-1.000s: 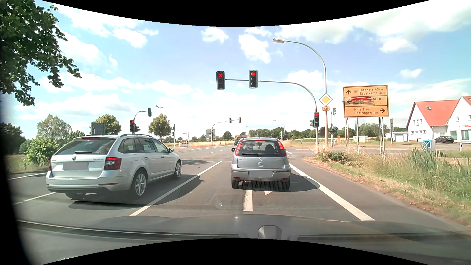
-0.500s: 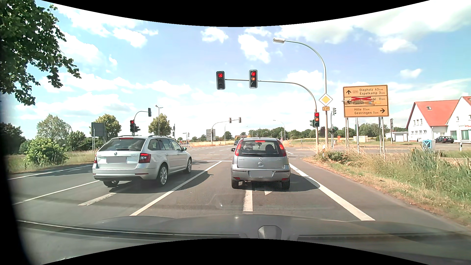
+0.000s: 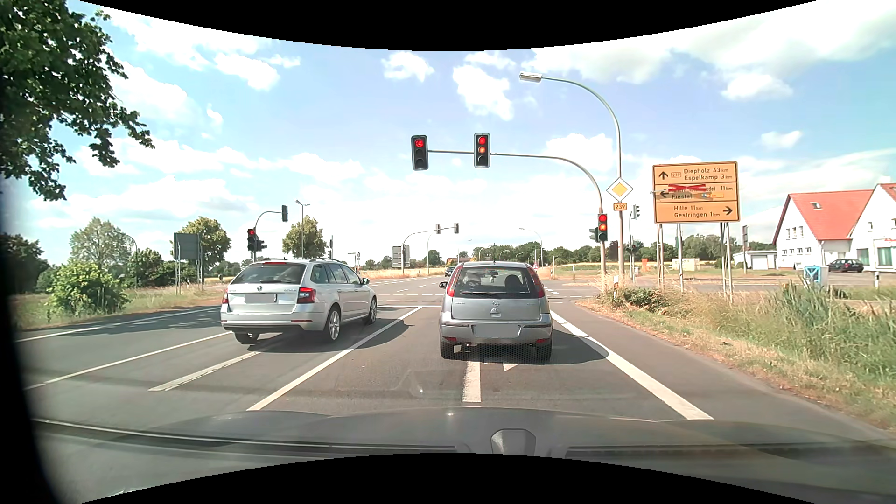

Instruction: Follow the waypoints while adhering to traffic rules and regulations

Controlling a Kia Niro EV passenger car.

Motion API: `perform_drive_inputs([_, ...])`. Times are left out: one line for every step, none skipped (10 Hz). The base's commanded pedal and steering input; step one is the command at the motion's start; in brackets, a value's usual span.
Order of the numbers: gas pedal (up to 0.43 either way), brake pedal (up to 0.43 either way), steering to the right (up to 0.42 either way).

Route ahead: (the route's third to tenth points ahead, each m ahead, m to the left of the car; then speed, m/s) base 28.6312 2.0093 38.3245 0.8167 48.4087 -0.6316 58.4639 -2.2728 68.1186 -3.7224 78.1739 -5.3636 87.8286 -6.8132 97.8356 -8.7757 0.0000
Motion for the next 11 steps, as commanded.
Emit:
perform_drive_inputs([0.0, 0.006, 0.007])
perform_drive_inputs([0.0, 0.006, 0.008])
perform_drive_inputs([0.0, 0.006, 0.007])
perform_drive_inputs([0.0, 0.006, 0.008])
perform_drive_inputs([0.0, 0.006, 0.007])
perform_drive_inputs([0.0, 0.006, 0.008])
perform_drive_inputs([0.0, 0.006, 0.008])
perform_drive_inputs([0.0, 0.006, 0.008])
perform_drive_inputs([0.0, 0.006, 0.008])
perform_drive_inputs([0.0, 0.006, 0.008])
perform_drive_inputs([0.047, 0.006, 0.008])
